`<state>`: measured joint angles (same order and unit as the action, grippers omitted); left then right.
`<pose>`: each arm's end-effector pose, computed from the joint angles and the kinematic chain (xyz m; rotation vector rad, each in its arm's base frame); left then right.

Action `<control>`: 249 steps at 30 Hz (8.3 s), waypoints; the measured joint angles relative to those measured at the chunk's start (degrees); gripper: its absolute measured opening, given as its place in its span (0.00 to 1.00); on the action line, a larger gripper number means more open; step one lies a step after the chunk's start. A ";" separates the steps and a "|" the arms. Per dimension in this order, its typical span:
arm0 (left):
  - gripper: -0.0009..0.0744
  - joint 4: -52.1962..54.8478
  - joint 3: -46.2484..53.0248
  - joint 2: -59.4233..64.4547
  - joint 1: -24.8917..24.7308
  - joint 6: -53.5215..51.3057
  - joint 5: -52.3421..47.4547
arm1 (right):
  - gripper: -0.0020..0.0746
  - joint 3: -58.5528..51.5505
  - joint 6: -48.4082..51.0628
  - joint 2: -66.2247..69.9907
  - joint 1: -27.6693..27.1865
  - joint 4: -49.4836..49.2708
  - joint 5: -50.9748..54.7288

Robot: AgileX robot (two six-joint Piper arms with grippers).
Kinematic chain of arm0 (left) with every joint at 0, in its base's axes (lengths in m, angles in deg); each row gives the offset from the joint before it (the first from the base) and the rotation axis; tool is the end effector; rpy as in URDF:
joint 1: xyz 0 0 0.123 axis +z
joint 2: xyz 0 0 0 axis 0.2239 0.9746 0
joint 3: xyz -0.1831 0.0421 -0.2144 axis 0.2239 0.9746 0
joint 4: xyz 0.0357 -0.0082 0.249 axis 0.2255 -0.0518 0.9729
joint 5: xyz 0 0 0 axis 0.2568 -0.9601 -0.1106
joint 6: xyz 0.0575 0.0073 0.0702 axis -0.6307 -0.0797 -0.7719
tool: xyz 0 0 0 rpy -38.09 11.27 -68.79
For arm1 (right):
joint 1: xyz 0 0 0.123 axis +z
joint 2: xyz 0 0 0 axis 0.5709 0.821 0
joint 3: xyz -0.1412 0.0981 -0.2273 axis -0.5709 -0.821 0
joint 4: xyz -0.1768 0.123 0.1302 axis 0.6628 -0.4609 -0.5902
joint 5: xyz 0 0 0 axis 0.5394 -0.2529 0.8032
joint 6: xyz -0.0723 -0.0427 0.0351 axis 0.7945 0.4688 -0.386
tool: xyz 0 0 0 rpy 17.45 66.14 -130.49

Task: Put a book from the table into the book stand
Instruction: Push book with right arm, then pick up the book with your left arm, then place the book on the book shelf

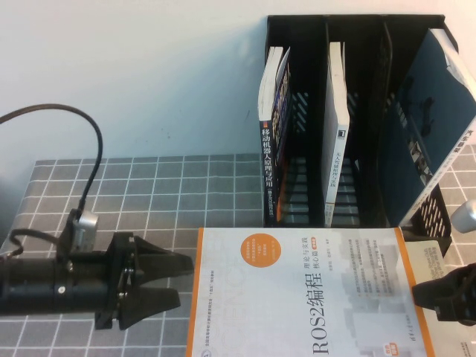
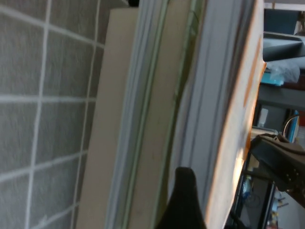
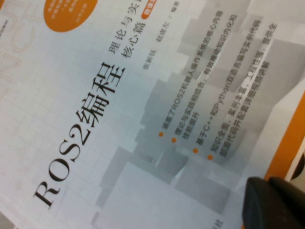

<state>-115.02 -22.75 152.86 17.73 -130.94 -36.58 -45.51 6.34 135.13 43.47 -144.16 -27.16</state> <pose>0.2619 -0.0599 0.1759 -0.4217 2.4500 -1.6324 0.2160 0.0730 0.2073 -0.4403 2.4246 0.6026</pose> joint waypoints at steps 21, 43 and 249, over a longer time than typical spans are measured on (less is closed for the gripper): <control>0.69 -2.19 -5.57 11.31 0.00 -4.29 -1.42 | 0.02 0.55 12.75 7.51 0.13 -12.20 3.70; 0.67 -1.58 -5.57 9.86 -0.62 -3.98 -1.70 | 0.02 5.07 -15.23 -3.63 0.22 14.34 -1.08; 0.16 78.77 -64.08 7.21 -33.00 66.49 30.48 | 0.02 -8.11 6.70 -25.67 0.12 -12.00 -11.39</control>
<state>-36.25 -86.83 160.07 -15.27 -64.45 -6.09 -53.63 13.04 109.45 43.59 -156.16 -38.55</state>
